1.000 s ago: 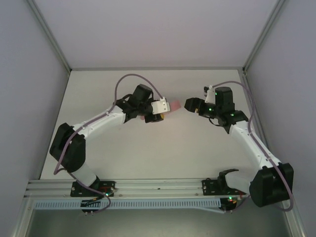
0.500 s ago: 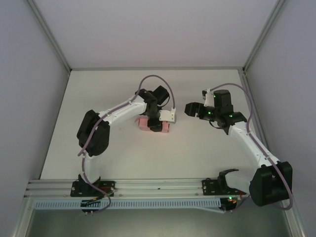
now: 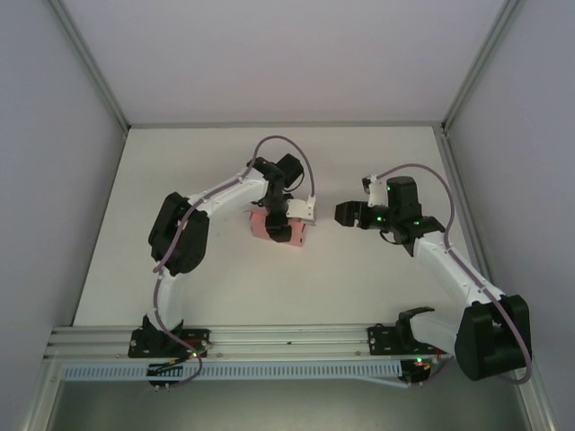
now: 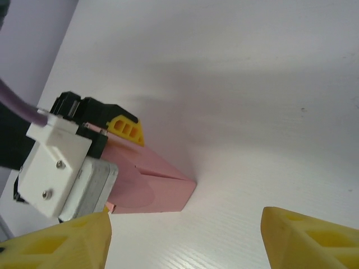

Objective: Assemble paper box

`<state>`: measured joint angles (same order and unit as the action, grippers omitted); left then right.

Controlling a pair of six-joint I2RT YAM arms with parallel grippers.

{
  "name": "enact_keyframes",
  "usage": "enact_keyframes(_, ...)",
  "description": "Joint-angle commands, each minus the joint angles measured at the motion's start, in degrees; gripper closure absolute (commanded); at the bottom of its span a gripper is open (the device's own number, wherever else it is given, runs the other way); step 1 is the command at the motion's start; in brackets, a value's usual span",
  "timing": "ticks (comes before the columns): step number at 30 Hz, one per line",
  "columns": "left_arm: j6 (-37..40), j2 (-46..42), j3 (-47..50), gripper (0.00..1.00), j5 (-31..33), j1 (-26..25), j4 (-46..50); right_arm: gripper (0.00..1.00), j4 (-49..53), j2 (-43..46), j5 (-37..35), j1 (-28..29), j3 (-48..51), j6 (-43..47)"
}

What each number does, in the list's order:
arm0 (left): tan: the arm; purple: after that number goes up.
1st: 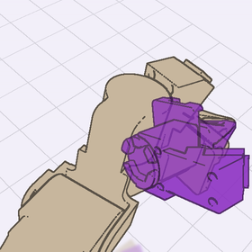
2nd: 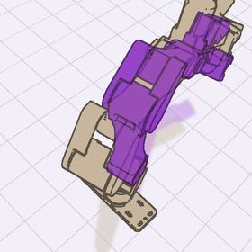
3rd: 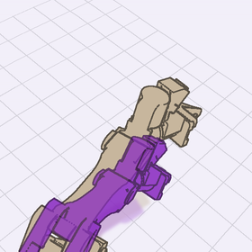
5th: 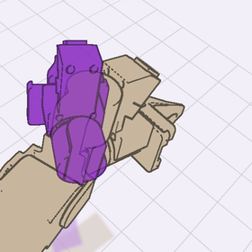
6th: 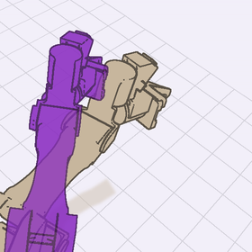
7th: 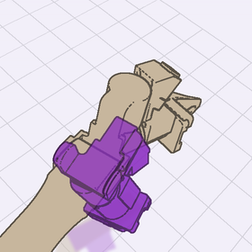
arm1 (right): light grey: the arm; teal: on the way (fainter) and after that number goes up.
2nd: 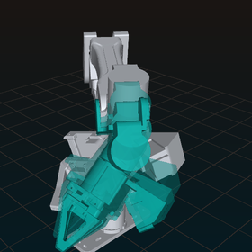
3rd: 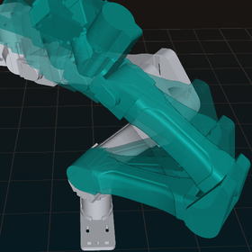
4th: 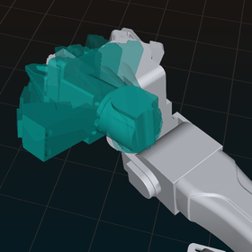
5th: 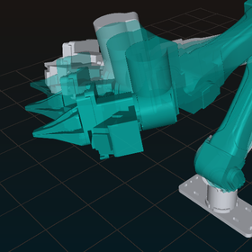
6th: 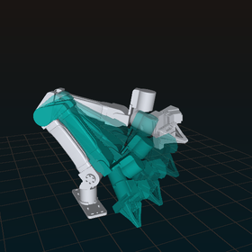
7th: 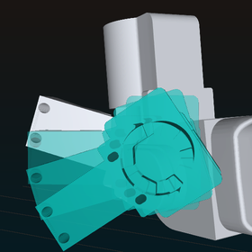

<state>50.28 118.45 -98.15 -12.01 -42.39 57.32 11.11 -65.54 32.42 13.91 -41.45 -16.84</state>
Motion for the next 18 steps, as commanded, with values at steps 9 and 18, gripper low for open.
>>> enact_keyframes(9,3.59,-2.83,0.69,0.09,-3.09,2.41,2.77,0.3,-6.2,0.59,-4.08,11.02,1.08,16.95)
enact_keyframes(18,3.14,-6.26,1.64,0.0,-2.99,3.73,1.73,0.3,-8.37,-2.57,-4.2,11.23,-0.03,15.53)
